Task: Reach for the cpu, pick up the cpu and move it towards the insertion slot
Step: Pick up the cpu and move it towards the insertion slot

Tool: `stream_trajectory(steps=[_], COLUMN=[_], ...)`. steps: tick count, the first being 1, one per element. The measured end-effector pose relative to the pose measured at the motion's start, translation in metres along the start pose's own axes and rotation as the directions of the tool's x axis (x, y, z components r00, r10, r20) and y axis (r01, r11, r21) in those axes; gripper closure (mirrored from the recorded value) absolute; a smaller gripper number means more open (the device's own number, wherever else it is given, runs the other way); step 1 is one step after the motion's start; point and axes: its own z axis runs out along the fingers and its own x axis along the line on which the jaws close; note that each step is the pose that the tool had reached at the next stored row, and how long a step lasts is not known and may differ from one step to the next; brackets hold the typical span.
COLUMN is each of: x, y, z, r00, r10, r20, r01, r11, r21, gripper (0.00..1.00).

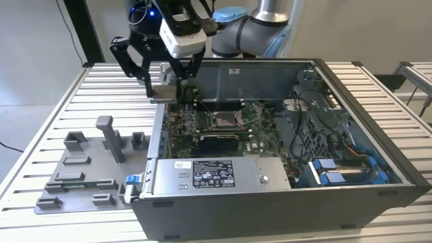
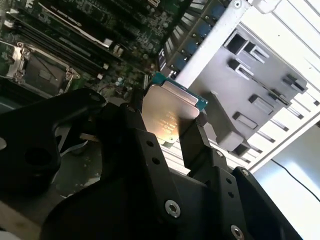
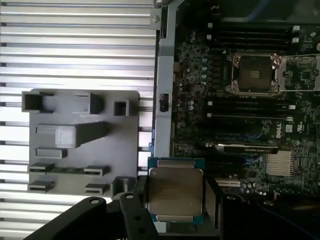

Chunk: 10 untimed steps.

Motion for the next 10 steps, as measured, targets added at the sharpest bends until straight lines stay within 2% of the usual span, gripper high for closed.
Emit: stream_trajectory(steps=[10], x=[-0.0411], y=[-0.0006], z=[-0.0012], r00=[1.0], r10=[0.0], r20=[0.0], r01=[0.0], r11=[1.0], r21=[0.0], gripper=[1.0])
